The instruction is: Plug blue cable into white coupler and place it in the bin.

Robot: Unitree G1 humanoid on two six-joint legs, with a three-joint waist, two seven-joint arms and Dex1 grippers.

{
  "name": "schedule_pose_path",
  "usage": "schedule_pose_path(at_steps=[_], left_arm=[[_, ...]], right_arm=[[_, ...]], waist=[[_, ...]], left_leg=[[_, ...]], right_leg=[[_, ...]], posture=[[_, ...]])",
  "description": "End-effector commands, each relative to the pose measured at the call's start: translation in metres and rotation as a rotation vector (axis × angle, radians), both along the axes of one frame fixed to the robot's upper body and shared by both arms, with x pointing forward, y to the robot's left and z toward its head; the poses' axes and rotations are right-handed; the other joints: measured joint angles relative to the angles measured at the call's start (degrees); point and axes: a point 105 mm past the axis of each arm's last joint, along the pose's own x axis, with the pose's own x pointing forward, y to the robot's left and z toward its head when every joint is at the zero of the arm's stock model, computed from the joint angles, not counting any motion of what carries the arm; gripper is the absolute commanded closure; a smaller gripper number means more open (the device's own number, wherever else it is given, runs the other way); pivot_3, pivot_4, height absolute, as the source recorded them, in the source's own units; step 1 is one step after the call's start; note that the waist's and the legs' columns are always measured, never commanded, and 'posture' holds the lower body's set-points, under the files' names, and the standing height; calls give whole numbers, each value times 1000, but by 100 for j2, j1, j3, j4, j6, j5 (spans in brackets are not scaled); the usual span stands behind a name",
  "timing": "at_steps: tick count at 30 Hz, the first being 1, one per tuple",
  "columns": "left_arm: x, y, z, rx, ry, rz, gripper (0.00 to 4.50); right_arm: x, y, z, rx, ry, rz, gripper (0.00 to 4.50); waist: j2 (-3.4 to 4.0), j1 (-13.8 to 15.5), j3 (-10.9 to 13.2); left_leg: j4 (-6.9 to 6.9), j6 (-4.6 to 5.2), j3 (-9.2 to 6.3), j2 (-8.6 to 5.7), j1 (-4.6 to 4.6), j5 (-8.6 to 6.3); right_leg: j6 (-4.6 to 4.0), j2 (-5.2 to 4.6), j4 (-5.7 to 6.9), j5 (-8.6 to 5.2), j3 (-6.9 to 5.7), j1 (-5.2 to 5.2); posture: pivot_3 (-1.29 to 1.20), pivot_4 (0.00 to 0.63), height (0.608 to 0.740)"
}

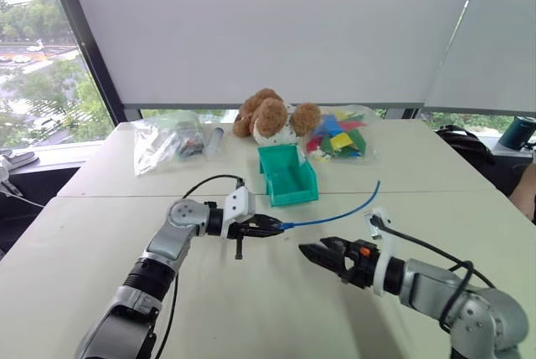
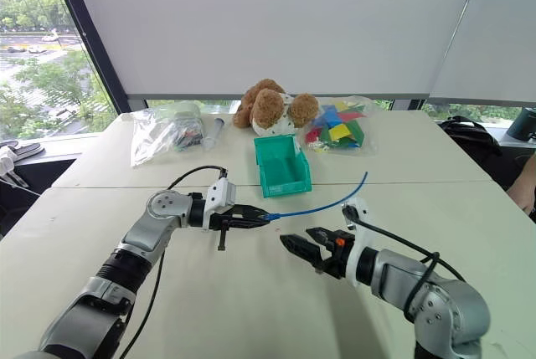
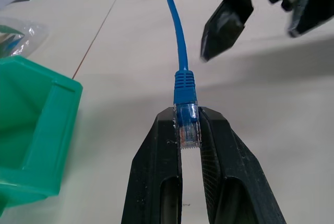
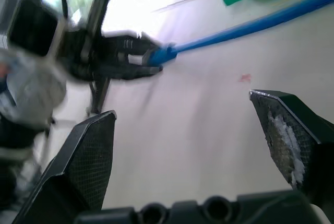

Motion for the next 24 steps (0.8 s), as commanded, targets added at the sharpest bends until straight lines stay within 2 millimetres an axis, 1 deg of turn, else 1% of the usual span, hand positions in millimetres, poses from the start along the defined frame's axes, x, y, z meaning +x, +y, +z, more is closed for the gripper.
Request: schedule_pose_path(at_steps=[1, 3, 8, 14, 17, 20, 21, 23, 24], left_arm=[[0, -3, 17, -47, -47, 2, 4461], [1, -3, 18, -51, -46, 11, 4461], [2, -2, 15, -51, -44, 27, 4461], [2, -2, 11, -47, -46, 39, 4461], [1, -2, 10, -48, -46, 42, 4500], [2, -2, 9, -47, -47, 45, 4500], [2, -2, 9, -47, -48, 47, 4500], [2, -3, 9, -49, -49, 52, 4500], [2, -3, 10, -50, -50, 54, 4500]], right_arm=[[16, 10, 6, 128, 40, -50, 38], [21, 15, 7, 168, 60, -59, 38], [25, 27, 11, 205, 75, -44, 38], [28, 34, 14, 226, 81, -33, 38], [28, 37, 14, 227, 82, -21, 903], [28, 39, 15, 232, 81, -18, 2411], [28, 39, 15, 231, 81, -17, 3018], [27, 40, 15, 230, 81, -12, 4061], [27, 41, 16, 230, 81, -10, 4470]], waist=[[0, -3, 0], [1, -8, -1], [2, -3, 0], [2, -79, 0], [2, -117, 0], [2, -120, 0], [2, -120, 0], [2, -114, 0], [2, -117, 0]], left_leg=[[-1, 0, 0, 0, -1, 0], [-2, 0, 1, -1, -2, 0], [-2, 0, 2, -5, -7, 0], [-5, 0, 1, -4, -6, 0], [-7, 0, 1, -3, -6, 0], [-10, 0, 1, -3, -6, 0], [-10, 0, 1, -3, -6, 0], [-10, 0, 1, -2, -6, 0], [-10, 0, 1, -3, -7, 0]], right_leg=[[0, 0, 3, 0, 0, -2], [0, 0, 4, 0, 0, -5], [0, -3, 4, 0, 0, -8], [0, 0, 5, 0, 0, -11], [0, 0, 5, 0, 0, -11], [0, 1, 5, 0, 1, -14], [0, 1, 5, 0, 1, -14], [1, 1, 5, 0, 1, -14], [1, 0, 5, 0, 1, -14]], posture=[[0, 150, 740], [0, 150, 740], [0, 150, 740], [0, 150, 740], [0, 150, 740], [0, 150, 740], [0, 150, 740], [0, 150, 740], [0, 150, 740]])
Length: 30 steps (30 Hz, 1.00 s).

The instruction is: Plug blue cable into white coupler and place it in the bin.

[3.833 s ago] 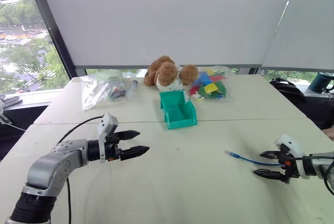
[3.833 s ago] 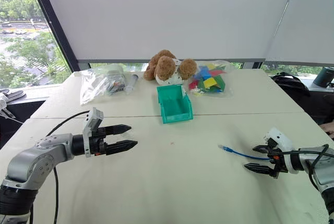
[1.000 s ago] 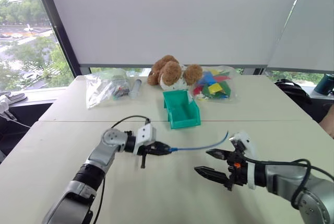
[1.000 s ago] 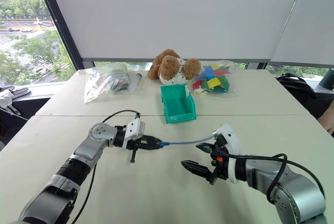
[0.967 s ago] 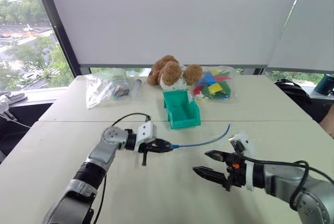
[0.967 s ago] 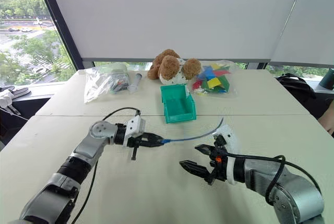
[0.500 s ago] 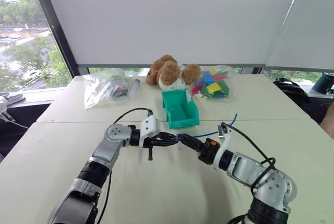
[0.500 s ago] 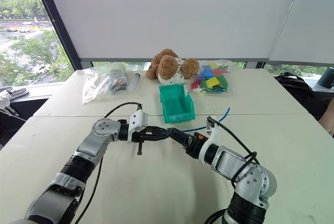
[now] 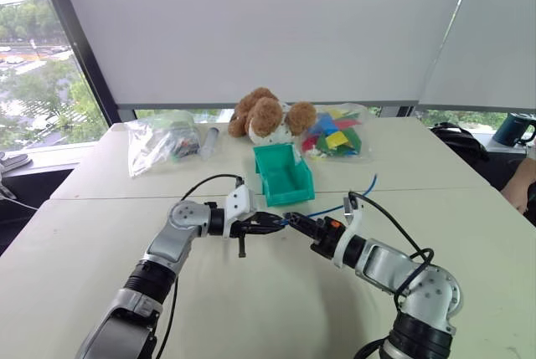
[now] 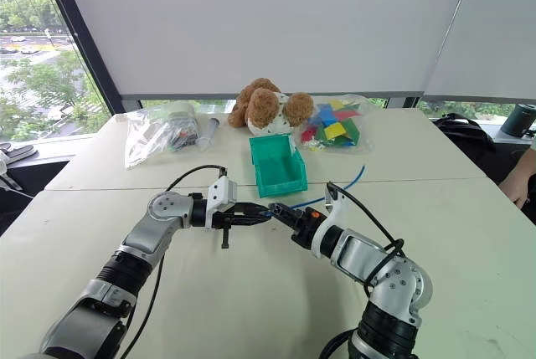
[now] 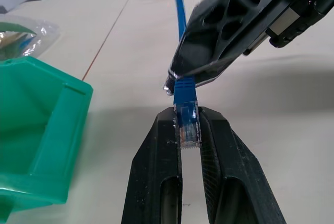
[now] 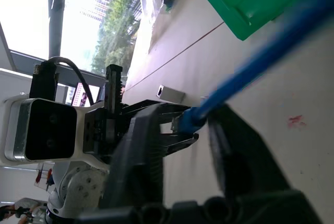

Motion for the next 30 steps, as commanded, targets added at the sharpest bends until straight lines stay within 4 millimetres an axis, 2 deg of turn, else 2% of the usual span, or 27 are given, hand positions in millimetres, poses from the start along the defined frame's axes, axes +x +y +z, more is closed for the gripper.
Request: schedule_pose_path(at_steps=[1, 6, 9, 13, 17, 18, 20, 25, 30], left_arm=[[-1, -2, 8, -22, -35, 3, 4500], [1, -3, 9, -36, -29, 19, 4500], [-5, 3, 8, -52, 79, 6, 4500], [-8, 16, 6, -7, 105, 43, 2558], [-7, 43, 9, 7, 113, 147, 449], [-4, 52, 12, 4, 101, 195, 42], [1, 69, 16, -6, 71, 299, 42], [0, 107, 28, -55, 61, 472, 42], [0, 148, 23, -43, 48, 684, 42]], right_arm=[[-4, 11, 14, 33, -57, 51, 4470], [-5, 14, 14, 31, -56, 62, 4470], [-4, 13, 18, 34, -67, 56, 4470], [0, 9, 26, 33, -93, 45, 4500], [4, 4, 38, 18, -137, 44, 4500], [5, 3, 41, 11, -147, 46, 4500], [6, 1, 44, -10, -163, 51, 4500], [6, -2, 47, -50, -190, 71, 4500], [7, 1, 47, -67, -204, 87, 4500]], waist=[[0, -2, 0], [0, -5, 0], [0, -11, 0], [1, -30, 0], [2, -31, 1], [2, -31, 1], [2, -23, 1], [2, -24, 1], [3, -25, 2]], left_leg=[[0, 0, 0, 0, 0, 0], [0, 0, 0, 0, 0, 0], [0, 0, 0, 0, 0, 0], [-4, 0, 0, 2, 0, 0], [-8, 0, 0, 4, 0, 0], [-8, 0, 0, 4, 0, 0], [-8, 0, 1, 4, 0, 0], [-8, 0, 1, 4, -1, 0], [-10, 0, 2, 6, -1, 0]], right_leg=[[0, 0, 0, 0, 0, 0], [0, 0, 0, 0, 0, 0], [0, 0, 0, 0, 1, -1], [0, 2, 0, 0, 1, -3], [0, 3, 0, 0, 1, -7], [0, 3, -1, 0, 2, -8], [0, 2, -1, 0, 2, -8], [0, 0, -2, 0, 3, -8], [0, 0, -2, 0, 4, -10]], posture=[[0, 150, 740], [0, 150, 740], [0, 150, 740], [0, 150, 740], [0, 150, 740], [0, 150, 740], [0, 150, 740], [0, 150, 740], [0, 150, 740]])
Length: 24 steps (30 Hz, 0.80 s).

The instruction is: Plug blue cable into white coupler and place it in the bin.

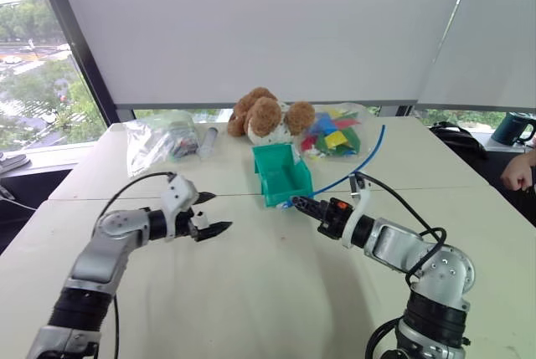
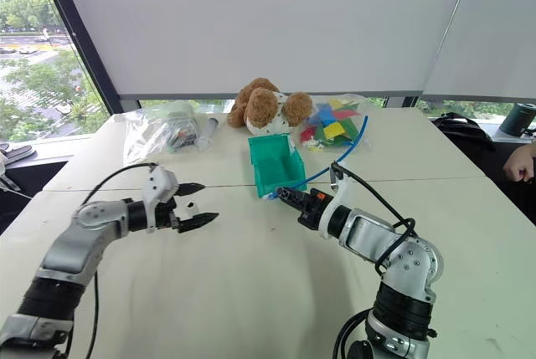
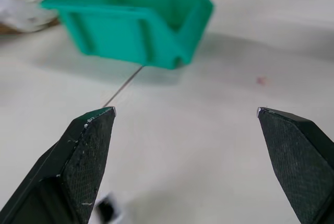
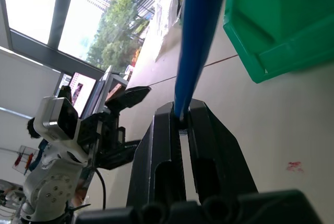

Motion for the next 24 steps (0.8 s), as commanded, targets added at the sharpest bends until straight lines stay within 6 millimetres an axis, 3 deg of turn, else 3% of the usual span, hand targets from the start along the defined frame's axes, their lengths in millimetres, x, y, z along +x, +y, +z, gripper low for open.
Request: schedule_pose_path(at_steps=[1, 3, 7, 11, 22, 24], left_arm=[[1, 22, 8, 25, -66, 122, 42], [3, 36, -2, 39, -60, 195, 42], [9, 42, -18, 2, -43, 258, 42], [18, 35, -41, -67, 9, 251, 42], [49, 17, -61, -155, 60, 233, 42], [49, 12, -63, -165, 67, 205, 607]], right_arm=[[-1, 8, 14, 16, -65, 41, 4500], [0, 13, 16, 12, -81, 54, 4500], [2, 17, 20, 13, -105, 70, 4500], [3, 18, 25, 14, -129, 75, 4500], [-4, 18, 25, -9, -141, 66, 4500], [-6, 16, 25, -16, -144, 58, 4500]], waist=[[0, 0, 0], [0, 5, 0], [0, 34, 0], [-1, 39, 0], [-4, 9, -1], [-4, 14, -1]], left_leg=[[0, 0, 0, 0, 0, 0], [0, 0, 1, 0, 0, 0], [0, 0, 2, -1, 0, 0], [0, 0, 5, -4, -2, 0], [0, 0, 7, -5, -3, 0], [-2, 0, 7, -3, -3, 0]], right_leg=[[0, 1, 0, 0, 0, -1], [0, 0, 0, 0, 0, -1], [0, -3, 0, 0, 0, -1], [0, -7, -1, 0, 0, 0], [1, -5, -2, 1, -1, -3], [1, -4, -1, 1, -2, -4]], posture=[[0, 150, 740], [0, 150, 740], [0, 150, 740], [0, 150, 740], [0, 150, 740], [0, 150, 740]])
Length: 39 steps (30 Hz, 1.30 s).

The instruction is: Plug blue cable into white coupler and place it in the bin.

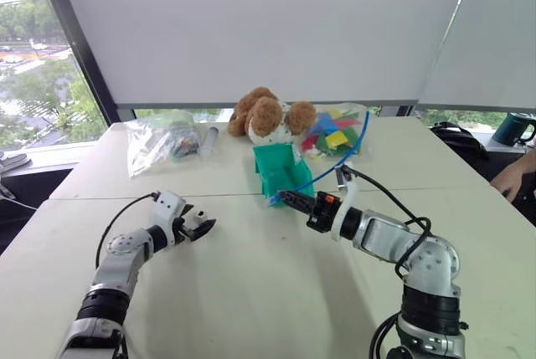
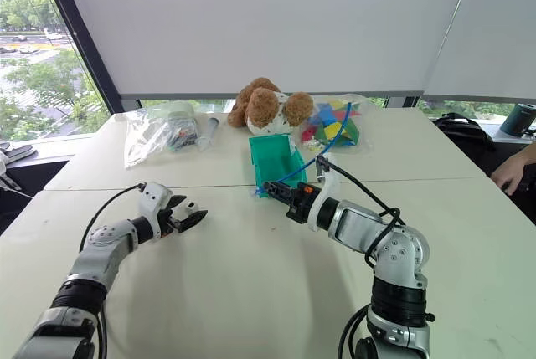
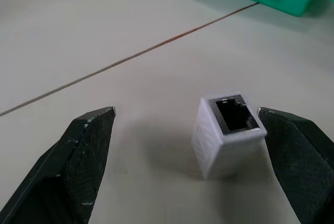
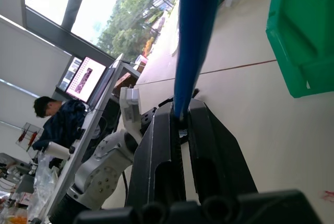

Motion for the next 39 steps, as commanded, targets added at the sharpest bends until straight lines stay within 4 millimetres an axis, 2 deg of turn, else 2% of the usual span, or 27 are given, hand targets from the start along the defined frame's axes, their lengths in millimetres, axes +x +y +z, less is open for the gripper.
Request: schedule_pose_path(at_steps=[1, 5, 7, 8, 11, 16, 19, 22, 27, 39], left_arm=[[1, -6, 4, -5, -23, -54, 876], [-3, -15, 8, -34, -28, -138, 2904], [-8, -31, 15, -65, -31, -245, 3941], [-11, -38, 17, -74, -26, -294, 4113], [-22, -70, 20, -62, -10, -510, 4087], [-37, -117, 15, 6, -12, -787, 4087], [-40, -140, 7, 65, -22, -873, 4087], [-44, -157, -4, 126, -24, -936, 4087], [-48, -168, -16, 178, -30, -978, 4087], [-49, -168, -25, 196, -33, -977, 4087]], right_arm=[[-7, -1, 14, 7, -66, 4, 4500], [-10, -4, 15, -26, -83, -1, 4500], [-11, -6, 19, -80, -114, 12, 4500], [-12, -7, 21, -112, -132, 23, 4500], [-13, -14, 26, -302, -235, 85, 4500], [-9, -21, 21, -598, -397, 233, 4500], [-7, -21, 15, -701, -465, 330, 4500], [-4, -20, -1, -835, -524, 429, 4500], [-1, -13, -11, -879, -563, 515, 4500], [6, 3, -19, -928, -622, 614, 4500]], waist=[[0, 6, 0], [0, 15, 0], [0, 28, 0], [0, 29, 0], [0, 33, 1], [-3, 18, 2], [-5, -1, 3], [-7, 7, 4], [-7, 31, 5], [-6, 58, 3]], left_leg=[[0, 0, 0, 0, 0, 0], [0, 0, 1, 0, 0, 0], [0, 0, 1, -1, -1, 0], [0, 0, 1, -2, -2, 0], [3, 0, 1, -5, -6, 0], [5, 2, 5, -7, -7, -1], [6, 7, 9, -13, -6, -4], [6, 8, 9, -13, -6, -5], [11, 8, 8, -12, -7, -4], [19, 8, 2, -10, -6, -4]], right_leg=[[0, 0, 0, 0, 0, 0], [0, -2, 0, 0, 0, 0], [0, -3, 0, 0, 0, 0], [0, -4, 0, 0, 0, 0], [0, -6, -6, 0, 0, 2], [0, 2, -15, 0, -1, 4], [1, 9, -17, 0, -1, 4], [1, 12, -16, 0, -1, 1], [2, 9, -14, 0, -1, 0], [5, 0, -13, 3, -2, 8]], posture=[[0, 150, 740], [0, 150, 740], [0, 150, 740], [0, 150, 740], [0, 150, 740], [0, 150, 740], [0, 150, 740], [0, 150, 740], [0, 150, 740], [0, 150, 740]])
